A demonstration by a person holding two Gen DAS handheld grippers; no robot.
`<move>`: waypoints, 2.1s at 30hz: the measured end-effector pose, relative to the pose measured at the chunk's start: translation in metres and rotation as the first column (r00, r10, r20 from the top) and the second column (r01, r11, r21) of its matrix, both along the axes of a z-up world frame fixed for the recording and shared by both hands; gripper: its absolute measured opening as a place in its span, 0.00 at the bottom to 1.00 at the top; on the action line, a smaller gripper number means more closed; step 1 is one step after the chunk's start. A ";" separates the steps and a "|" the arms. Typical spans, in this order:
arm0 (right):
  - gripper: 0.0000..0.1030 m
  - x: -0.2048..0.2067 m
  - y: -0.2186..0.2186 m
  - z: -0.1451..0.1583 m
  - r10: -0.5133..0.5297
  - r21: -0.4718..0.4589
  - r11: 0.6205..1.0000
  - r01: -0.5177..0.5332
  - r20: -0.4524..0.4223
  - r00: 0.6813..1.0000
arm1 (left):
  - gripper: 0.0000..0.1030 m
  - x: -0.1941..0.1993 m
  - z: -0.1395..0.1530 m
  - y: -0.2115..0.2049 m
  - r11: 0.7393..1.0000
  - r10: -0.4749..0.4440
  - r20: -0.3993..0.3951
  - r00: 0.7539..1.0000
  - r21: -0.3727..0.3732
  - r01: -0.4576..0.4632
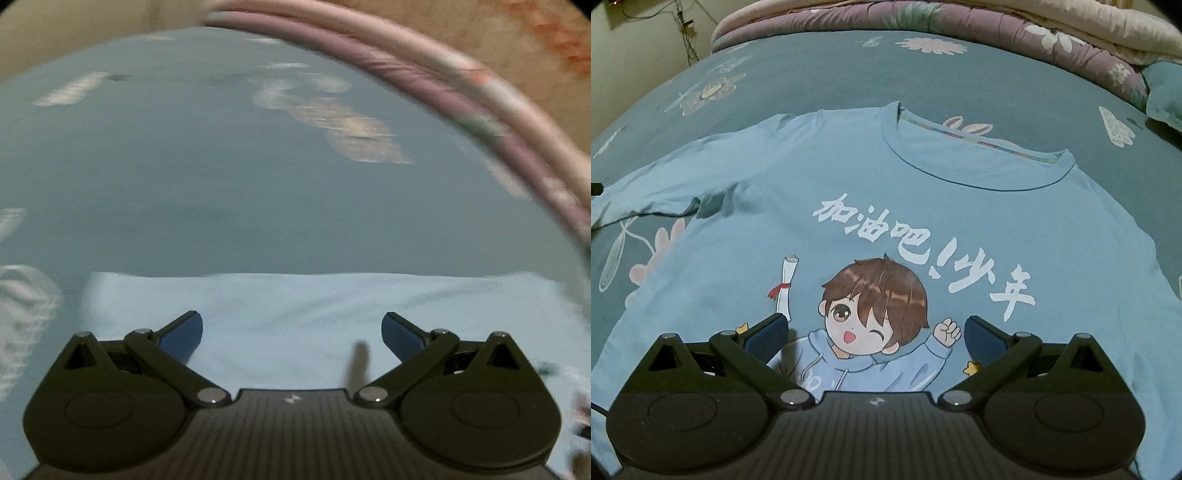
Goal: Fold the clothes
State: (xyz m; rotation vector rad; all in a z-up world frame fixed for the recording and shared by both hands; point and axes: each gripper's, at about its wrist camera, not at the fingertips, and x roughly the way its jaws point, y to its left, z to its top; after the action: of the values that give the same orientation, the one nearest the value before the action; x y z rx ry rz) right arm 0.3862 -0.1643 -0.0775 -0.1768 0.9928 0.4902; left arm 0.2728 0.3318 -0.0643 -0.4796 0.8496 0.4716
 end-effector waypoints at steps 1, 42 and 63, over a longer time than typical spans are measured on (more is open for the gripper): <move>1.00 -0.001 0.000 0.000 0.002 -0.003 1.000 -0.002 0.000 1.000 | 0.99 -0.001 0.001 0.001 1.000 0.028 -0.018 0.999 0.010 -0.028; 1.00 -0.018 -0.006 -0.010 0.039 -0.011 0.999 -0.038 0.098 0.994 | 0.99 0.134 0.009 -0.231 0.757 -0.590 -0.096 0.802 0.279 0.591; 1.00 -0.021 -0.008 -0.013 0.041 0.008 0.999 -0.042 0.123 0.992 | 1.00 0.150 -0.009 -0.266 0.641 -0.668 -0.206 0.715 0.328 0.694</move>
State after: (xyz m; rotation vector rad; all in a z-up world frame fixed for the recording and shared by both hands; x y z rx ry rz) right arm 0.3650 -0.1723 -0.0904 -0.2163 0.8677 0.5166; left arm 0.4229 0.0659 -0.0730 0.2487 0.9062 -0.0685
